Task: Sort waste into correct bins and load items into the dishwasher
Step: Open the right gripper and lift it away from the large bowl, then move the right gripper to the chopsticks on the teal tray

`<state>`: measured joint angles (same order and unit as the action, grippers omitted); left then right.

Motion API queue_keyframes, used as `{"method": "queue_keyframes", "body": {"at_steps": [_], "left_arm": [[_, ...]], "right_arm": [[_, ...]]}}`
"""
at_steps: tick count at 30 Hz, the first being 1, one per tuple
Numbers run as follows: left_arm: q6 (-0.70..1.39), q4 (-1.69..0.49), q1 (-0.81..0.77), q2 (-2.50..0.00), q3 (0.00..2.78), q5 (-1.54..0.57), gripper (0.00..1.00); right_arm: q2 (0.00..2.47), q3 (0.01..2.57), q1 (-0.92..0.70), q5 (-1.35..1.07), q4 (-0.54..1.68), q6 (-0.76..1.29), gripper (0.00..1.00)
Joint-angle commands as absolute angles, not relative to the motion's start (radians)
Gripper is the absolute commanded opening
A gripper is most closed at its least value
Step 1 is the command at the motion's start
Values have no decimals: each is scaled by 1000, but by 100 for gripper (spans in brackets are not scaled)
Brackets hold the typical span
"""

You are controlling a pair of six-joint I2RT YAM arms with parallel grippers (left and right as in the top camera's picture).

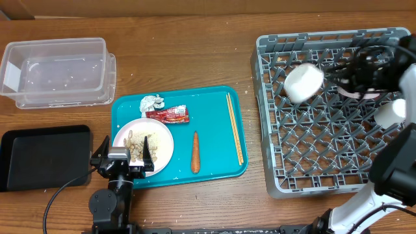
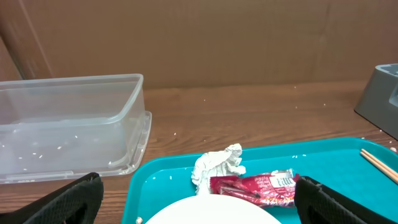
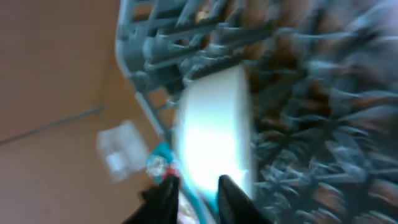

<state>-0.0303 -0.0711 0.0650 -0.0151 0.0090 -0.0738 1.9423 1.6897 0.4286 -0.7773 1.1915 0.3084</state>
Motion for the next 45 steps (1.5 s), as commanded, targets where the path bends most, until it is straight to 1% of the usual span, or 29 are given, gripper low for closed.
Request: {"method": "queue_keyframes", "body": {"at_steps": [1, 3, 4, 10, 12, 15, 17, 18, 19, 20, 22, 24, 27, 31, 38, 42, 45], "left_arm": [[-49, -73, 57, -4, 5, -71, 100], [-49, -73, 57, -4, 5, -71, 100], [-49, -73, 57, -4, 5, -71, 100], [-49, -73, 57, -4, 5, -71, 100], [-49, -73, 57, -4, 5, -71, 100], [-49, -73, 57, -4, 5, -71, 100], [-49, -73, 57, -4, 5, -71, 100], [-49, -73, 57, -4, 5, -71, 100], [-49, -73, 57, -4, 5, -71, 100], [-49, -73, 57, -4, 5, -71, 100], [-49, -73, 57, -4, 5, -71, 100], [-49, -73, 57, -4, 5, -71, 100], [-49, -73, 57, -4, 5, -71, 100], [-49, -73, 57, -4, 5, -71, 100], [-49, -73, 57, -4, 5, -71, 100], [-49, -73, 57, -4, 5, -71, 100], [-49, -73, 57, -4, 5, -71, 100]], "right_arm": [[1895, 1861, 454, -506, 1288, 291, 38], [1894, 1967, 459, -398, 1397, 315, 54], [1894, 2042, 459, -342, 1470, 319, 59], [1874, 2272, 420, -316, 1669, 313, 60], [1854, 2312, 385, -319, 1694, 312, 60], [1807, 2315, 289, -388, 1694, 268, 65], [1792, 2313, 204, -405, 1694, 250, 73], [1789, 2310, 153, -405, 1694, 238, 79], [1789, 2310, 97, -402, 1694, 229, 97], [1790, 2304, 39, -392, 1694, 228, 100], [1794, 2278, -84, -349, 1684, 230, 100], [1798, 2236, -198, -256, 1668, 253, 100], [1798, 2141, -339, -86, 1627, 374, 100], [1798, 2016, -479, -105, 1512, 397, 100], [1798, 1911, -582, -110, 1360, 399, 100], [1798, 1855, -616, -174, 1305, 401, 100], [1798, 1850, -627, -176, 1306, 393, 100]]}}
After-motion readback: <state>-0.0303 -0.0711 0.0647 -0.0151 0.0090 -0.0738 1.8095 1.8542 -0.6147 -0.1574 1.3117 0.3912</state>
